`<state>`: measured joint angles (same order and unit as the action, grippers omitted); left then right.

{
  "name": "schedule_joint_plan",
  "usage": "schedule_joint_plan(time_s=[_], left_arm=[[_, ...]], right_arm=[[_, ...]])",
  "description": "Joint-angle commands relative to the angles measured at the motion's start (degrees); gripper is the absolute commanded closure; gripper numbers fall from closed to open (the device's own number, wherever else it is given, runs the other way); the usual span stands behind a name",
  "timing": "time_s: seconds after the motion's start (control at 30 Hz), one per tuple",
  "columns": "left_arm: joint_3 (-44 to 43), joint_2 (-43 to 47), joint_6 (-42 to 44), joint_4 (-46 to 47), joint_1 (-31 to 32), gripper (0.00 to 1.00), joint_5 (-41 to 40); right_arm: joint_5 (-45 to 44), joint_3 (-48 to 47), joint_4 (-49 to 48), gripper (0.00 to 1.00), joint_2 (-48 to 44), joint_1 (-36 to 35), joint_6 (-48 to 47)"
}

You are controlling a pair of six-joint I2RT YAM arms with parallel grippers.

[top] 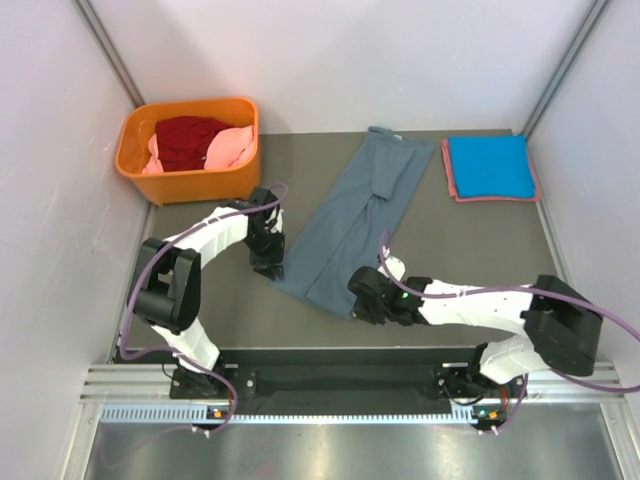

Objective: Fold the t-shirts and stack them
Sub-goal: Fold the tshirt

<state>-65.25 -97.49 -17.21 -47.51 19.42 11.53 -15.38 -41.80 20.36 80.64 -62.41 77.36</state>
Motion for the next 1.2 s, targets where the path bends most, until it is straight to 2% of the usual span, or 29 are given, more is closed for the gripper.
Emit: schedule_joint_plan(time_s=[0.0, 0.23, 0.37, 0.47, 0.67, 0.8, 1.07, 1.13, 1.17], left_arm=[[2.2, 4.7, -0.6, 1.6, 1.7, 0.69, 4.3], [7.2, 11.8, -3.8, 1.5, 2.9, 0.66, -0.6], [13.0, 15.5, -7.3, 8.5, 4.4, 0.65, 10.8], [16.2, 15.9, -9.4, 10.9, 7.2, 0.63, 9.3], [18.1, 13.1, -11.2, 15.4, 11.3, 0.63, 13.8], [19.1, 11.2, -12.4, 18.5, 12.7, 0.62, 14.1], [20.2, 7.6, -11.0, 17.6, 13.9, 0.62, 6.8], [20.3, 7.1, -11.1, 18.0, 14.0, 0.64, 7.1], [20.6, 7.0, -11.2, 18.8, 14.4, 0.68, 8.3]], right_arm=[[-2.8, 1.4, 4.3, 1.0, -5.0, -0.5, -5.5], [-1.6, 7.4, 9.5, 1.0, -13.0, 0.0, -12.2], [0.3, 10.7, 12.8, 1.0, -18.6, 0.0, -11.6], [0.5, 13.0, 15.6, 1.0, -23.5, 0.0, -10.7], [0.3, 14.5, 19.4, 1.0, -30.8, 0.0, -10.7], [0.3, 14.6, 20.1, 1.0, -30.8, 0.0, -10.9], [-0.3, 14.5, 20.0, 1.0, -29.9, 0.0, -11.0], [0.3, 14.8, 19.9, 1.0, -29.8, 0.0, -11.3], [0.4, 15.0, 19.9, 1.0, -29.8, 0.0, -11.2]])
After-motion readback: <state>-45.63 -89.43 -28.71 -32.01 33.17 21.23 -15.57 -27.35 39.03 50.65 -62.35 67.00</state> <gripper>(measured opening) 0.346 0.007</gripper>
